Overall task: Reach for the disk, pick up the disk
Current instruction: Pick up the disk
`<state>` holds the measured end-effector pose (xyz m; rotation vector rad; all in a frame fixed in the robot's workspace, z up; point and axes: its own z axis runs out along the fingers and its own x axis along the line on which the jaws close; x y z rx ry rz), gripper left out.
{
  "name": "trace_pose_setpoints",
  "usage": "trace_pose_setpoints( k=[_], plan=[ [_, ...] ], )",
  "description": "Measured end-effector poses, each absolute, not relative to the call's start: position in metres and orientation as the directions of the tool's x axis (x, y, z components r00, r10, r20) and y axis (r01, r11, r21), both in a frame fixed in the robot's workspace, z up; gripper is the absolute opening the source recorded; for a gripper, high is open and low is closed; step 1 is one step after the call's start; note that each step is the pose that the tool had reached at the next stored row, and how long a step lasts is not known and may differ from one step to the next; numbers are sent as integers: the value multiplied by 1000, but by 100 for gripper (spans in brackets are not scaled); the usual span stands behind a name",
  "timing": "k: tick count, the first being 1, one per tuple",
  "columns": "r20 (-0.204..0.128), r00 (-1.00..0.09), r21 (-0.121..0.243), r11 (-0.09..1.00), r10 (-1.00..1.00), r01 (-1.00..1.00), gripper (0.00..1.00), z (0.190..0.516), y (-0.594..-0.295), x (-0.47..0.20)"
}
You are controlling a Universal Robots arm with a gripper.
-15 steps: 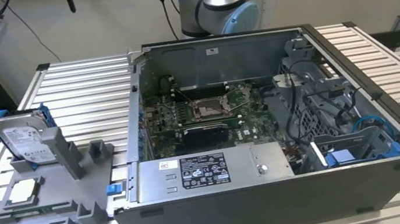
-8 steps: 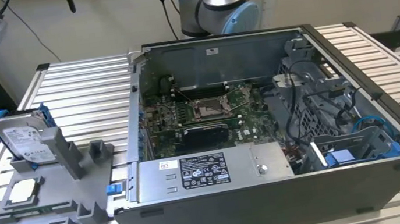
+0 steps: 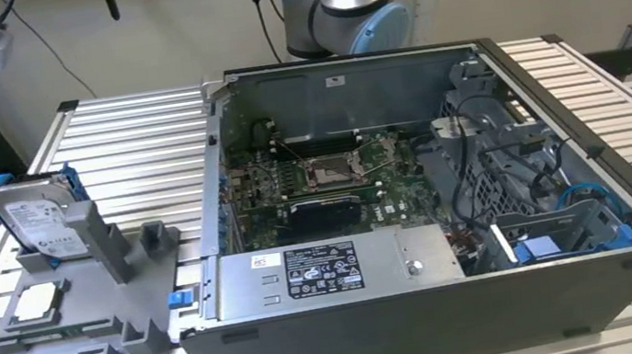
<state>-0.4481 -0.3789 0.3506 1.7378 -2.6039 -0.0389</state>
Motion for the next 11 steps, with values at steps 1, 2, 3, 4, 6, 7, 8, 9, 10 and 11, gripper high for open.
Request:
trace_pose_setpoints(
  k=[1, 2, 3, 4, 6, 7, 8, 9, 10, 11],
  plan=[
    [-5, -374, 26, 374, -927, -927, 0, 350, -378, -448],
    [-5, -363, 26, 363, -932, -932, 0, 349, -378, -448],
    [-5, -353, 26, 353, -936, -935, 0, 349, -377, -448],
    [-5, -344, 26, 344, -939, -939, 0, 348, -377, -448],
    [-5, -341, 26, 341, -940, -940, 0, 348, -377, -448],
    [-5, -341, 26, 341, -940, -940, 0, 348, -377, -448],
    [-5, -340, 26, 340, -940, -940, 0, 348, -377, -448],
    [-5, -340, 26, 340, -940, -940, 100, 348, -377, -448],
    [-5, -340, 26, 340, -940, -940, 100, 348, -377, -448],
    [-5, -340, 26, 339, -941, -940, 100, 348, -377, -448]
  ],
)
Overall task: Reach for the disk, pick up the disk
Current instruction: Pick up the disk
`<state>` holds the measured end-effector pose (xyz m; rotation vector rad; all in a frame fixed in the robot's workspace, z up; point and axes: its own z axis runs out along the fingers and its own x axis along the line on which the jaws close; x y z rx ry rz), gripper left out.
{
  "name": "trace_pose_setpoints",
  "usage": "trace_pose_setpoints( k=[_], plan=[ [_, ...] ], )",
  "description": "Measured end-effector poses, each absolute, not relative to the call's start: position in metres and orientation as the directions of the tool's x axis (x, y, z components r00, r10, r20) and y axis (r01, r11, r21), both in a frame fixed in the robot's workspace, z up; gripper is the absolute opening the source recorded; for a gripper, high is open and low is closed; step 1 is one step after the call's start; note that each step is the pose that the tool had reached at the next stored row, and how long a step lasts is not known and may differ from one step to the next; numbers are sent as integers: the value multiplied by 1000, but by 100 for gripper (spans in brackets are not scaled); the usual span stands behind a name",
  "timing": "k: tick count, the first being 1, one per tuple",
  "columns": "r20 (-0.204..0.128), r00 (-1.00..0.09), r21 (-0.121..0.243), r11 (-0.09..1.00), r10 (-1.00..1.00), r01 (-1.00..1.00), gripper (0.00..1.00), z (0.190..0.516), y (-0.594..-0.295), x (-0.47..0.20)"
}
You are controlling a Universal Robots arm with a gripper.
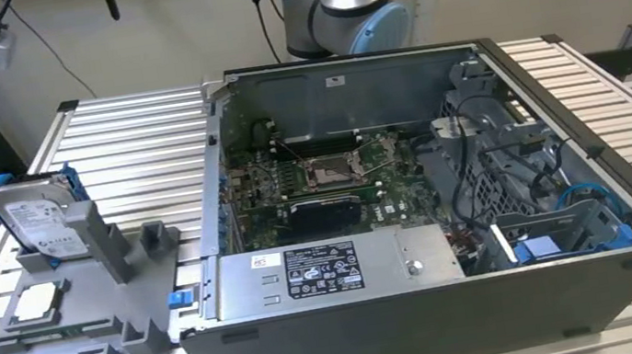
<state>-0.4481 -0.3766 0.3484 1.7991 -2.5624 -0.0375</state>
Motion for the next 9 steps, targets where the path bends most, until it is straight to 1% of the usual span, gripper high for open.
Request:
trace_pose_setpoints(
  k=[4, 9],
  plan=[
    [-5, -334, 26, 334, -943, -942, 100, 346, -375, -448],
    [-6, -295, 25, 294, -956, -955, 100, 338, -374, -449]
  ],
)
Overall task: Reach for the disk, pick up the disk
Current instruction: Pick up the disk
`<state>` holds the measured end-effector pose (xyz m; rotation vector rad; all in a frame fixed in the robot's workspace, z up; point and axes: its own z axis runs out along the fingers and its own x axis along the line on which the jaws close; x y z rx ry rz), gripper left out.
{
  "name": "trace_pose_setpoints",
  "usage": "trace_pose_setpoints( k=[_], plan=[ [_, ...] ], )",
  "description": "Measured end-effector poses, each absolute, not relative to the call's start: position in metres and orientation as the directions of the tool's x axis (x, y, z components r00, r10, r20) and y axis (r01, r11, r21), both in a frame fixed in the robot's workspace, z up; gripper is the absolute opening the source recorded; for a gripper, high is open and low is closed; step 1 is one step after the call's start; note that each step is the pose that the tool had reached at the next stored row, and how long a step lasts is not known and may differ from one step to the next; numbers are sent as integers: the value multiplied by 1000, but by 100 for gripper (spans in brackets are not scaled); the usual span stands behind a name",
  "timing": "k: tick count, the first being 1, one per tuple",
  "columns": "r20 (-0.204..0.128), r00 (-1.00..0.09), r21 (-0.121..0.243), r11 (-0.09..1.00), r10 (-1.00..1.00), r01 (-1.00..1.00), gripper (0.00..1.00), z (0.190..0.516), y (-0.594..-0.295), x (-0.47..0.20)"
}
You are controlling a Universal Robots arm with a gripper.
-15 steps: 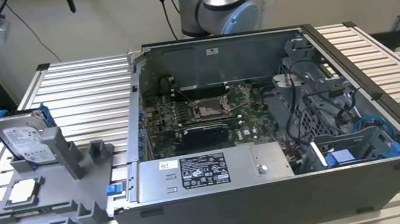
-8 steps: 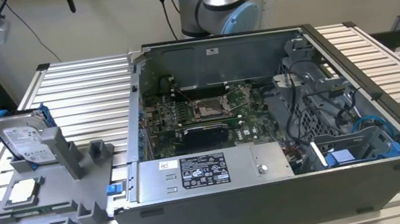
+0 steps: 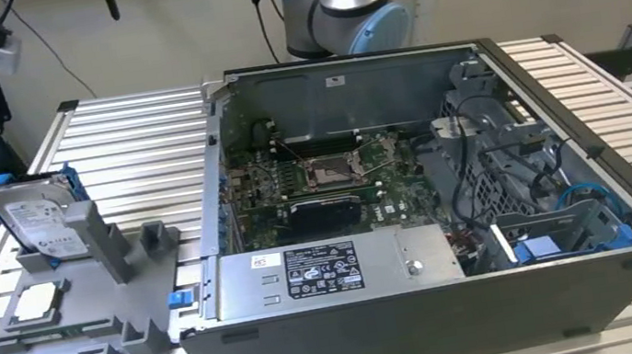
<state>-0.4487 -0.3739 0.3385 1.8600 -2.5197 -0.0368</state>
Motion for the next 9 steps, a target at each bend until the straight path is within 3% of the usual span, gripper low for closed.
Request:
trace_pose_setpoints(
  k=[9],
  plan=[
    [-19, -204, 16, 204, -979, -979, 100, 326, -373, -451]
  ],
)
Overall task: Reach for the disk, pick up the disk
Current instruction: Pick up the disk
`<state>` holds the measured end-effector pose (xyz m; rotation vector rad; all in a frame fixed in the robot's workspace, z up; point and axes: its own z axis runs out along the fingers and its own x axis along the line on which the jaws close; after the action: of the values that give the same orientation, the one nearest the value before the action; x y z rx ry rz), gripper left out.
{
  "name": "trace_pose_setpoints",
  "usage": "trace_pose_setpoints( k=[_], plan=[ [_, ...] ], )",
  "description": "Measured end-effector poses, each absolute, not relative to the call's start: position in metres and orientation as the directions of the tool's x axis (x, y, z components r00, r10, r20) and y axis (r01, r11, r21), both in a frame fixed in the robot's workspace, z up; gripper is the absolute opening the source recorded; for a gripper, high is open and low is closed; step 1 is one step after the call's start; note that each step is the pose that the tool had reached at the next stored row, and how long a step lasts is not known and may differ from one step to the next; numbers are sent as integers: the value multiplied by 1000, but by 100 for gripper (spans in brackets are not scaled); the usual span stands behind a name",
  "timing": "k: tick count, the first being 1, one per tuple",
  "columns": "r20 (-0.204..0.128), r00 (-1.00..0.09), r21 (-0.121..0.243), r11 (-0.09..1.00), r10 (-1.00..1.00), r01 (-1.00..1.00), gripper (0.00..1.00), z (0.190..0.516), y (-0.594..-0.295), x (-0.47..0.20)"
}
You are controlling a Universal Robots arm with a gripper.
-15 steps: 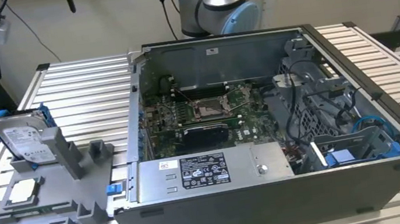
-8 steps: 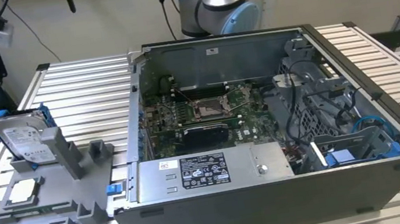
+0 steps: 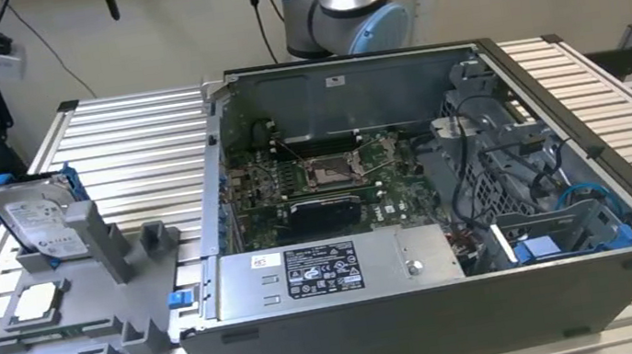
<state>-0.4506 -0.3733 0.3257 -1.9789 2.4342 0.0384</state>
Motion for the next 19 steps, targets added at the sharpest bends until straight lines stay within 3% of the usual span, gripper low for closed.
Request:
trace_pose_setpoints(
  k=[19],
  plan=[
    [-21, -137, 15, 137, -990, -990, 100, 303, -373, -451]
  ],
)
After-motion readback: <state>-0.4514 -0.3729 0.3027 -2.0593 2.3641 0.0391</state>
